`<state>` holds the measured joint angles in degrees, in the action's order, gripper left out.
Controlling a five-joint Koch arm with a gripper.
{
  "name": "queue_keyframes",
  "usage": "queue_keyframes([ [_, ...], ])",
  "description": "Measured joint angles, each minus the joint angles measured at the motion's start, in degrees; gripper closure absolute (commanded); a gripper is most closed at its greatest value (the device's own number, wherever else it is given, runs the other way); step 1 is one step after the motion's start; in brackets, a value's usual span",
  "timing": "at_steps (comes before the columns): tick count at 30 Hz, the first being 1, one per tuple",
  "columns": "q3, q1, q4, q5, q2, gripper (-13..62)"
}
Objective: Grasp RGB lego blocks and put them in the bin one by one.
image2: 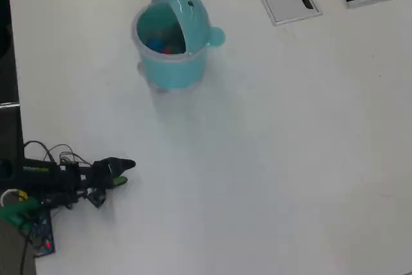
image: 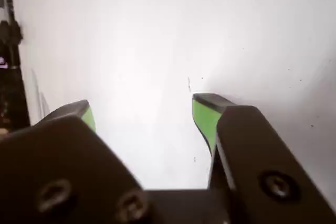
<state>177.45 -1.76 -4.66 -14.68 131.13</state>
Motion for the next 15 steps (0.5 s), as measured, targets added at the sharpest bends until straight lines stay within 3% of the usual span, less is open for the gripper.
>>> queue_keyframes([
  [15, 0.00, 0.00, 0.53, 2.90, 0.09, 14.5],
])
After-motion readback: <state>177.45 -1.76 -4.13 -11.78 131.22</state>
